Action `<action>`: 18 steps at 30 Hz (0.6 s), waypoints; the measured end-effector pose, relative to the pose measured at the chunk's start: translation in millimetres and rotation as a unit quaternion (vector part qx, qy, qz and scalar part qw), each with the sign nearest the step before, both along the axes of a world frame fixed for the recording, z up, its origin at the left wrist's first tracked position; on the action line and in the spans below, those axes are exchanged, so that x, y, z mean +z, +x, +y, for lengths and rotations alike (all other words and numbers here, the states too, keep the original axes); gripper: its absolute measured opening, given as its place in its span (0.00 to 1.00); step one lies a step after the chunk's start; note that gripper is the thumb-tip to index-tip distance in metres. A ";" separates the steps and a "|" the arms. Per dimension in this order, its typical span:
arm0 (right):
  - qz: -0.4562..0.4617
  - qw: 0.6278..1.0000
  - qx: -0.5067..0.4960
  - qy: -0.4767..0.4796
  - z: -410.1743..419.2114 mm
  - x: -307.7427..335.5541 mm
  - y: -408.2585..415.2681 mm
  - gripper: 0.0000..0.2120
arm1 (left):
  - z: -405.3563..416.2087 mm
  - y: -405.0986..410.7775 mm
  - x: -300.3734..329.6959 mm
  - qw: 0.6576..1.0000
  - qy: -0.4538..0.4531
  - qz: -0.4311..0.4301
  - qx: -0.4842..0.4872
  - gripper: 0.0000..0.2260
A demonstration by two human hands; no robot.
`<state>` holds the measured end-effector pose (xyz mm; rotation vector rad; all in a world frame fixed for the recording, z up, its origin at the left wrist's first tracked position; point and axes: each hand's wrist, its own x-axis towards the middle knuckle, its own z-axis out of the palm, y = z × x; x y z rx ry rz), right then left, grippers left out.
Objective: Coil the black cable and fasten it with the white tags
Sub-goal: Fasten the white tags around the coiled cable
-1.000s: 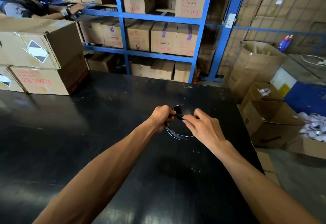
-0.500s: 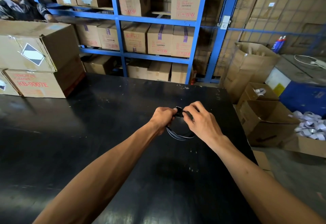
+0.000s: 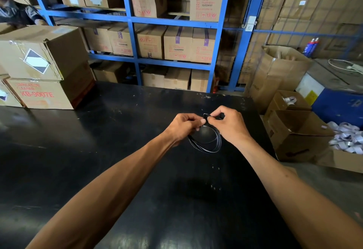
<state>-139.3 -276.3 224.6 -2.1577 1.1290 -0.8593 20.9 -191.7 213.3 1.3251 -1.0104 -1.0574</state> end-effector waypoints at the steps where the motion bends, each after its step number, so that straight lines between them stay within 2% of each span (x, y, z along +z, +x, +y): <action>1: -0.006 1.000 0.003 0.017 -2.2 2.0 0.6 0.10 | 0.6 0.1 0.8 1.000 0.007 0.000 -0.016 0.05; 5: 0.012 0.998 -0.012 0.069 -3.7 1.5 4.0 0.17 | 0.4 -1.0 1.6 0.994 0.054 -0.072 -0.062 0.10; 7: 0.003 0.996 -0.002 0.092 -4.5 -2.7 2.6 0.14 | -0.6 -2.3 -1.1 0.992 0.058 -0.106 -0.034 0.13; 9: 0.010 0.988 0.017 0.152 -6.3 -6.7 -4.2 0.07 | -0.1 -1.1 -5.2 0.996 0.041 -0.078 -0.001 0.14; 12: -0.011 0.948 0.101 0.301 -4.2 -16.2 -21.8 0.15 | 1.3 4.6 -7.9 1.000 0.016 -0.011 0.014 0.16; 14: -0.074 0.928 0.133 0.340 -2.9 -23.8 -28.1 0.11 | -0.8 5.9 -6.4 1.000 0.004 0.005 0.022 0.12; 16: -0.141 0.923 0.097 0.346 -1.5 -25.9 -26.2 0.08 | -3.4 4.5 -5.1 0.999 0.013 0.039 0.027 0.10; 18: -0.192 0.913 0.047 0.356 -0.9 -25.5 -20.9 0.10 | -4.4 2.7 -6.0 0.994 0.056 0.092 0.004 0.09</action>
